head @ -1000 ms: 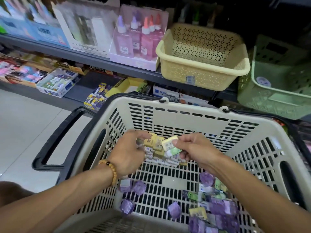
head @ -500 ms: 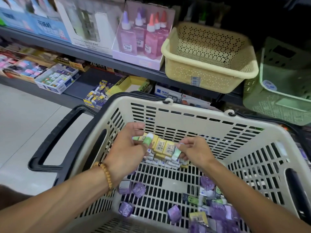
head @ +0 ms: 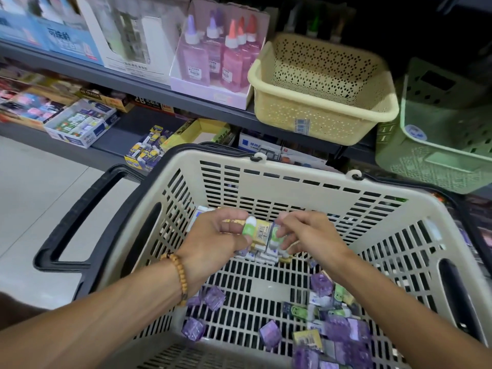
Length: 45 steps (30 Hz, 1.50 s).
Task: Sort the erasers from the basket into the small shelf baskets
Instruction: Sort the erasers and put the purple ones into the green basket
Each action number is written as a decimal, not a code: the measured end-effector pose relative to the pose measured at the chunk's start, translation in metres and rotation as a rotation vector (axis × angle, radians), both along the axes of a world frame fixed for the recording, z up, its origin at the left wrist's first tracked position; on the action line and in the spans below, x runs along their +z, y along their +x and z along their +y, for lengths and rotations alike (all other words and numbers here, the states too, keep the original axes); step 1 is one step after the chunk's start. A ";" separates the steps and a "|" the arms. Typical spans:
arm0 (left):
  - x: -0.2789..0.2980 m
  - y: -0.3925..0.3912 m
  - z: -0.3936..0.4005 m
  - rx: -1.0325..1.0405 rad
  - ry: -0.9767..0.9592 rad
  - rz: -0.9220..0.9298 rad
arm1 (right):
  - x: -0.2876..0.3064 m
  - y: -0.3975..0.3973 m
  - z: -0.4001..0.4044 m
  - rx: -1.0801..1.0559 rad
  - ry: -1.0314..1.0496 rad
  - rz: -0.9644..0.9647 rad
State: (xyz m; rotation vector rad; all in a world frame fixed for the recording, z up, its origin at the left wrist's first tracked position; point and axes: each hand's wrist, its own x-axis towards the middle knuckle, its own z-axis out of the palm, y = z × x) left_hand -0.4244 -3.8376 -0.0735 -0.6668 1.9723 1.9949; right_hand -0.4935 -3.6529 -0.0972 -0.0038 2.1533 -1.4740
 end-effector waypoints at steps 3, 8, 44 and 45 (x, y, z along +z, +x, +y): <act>0.000 -0.004 0.014 -0.051 -0.046 0.066 | 0.018 0.011 -0.002 0.149 -0.112 -0.091; -0.016 -0.009 0.056 -0.267 -0.129 0.137 | 0.038 0.005 0.043 0.022 0.012 -0.075; -0.117 -0.011 0.148 -1.594 -1.217 0.442 | 0.035 -0.016 0.094 -0.027 0.244 0.119; -0.118 -0.008 0.148 -1.593 -1.224 0.454 | 0.035 -0.016 0.094 -0.023 0.247 0.119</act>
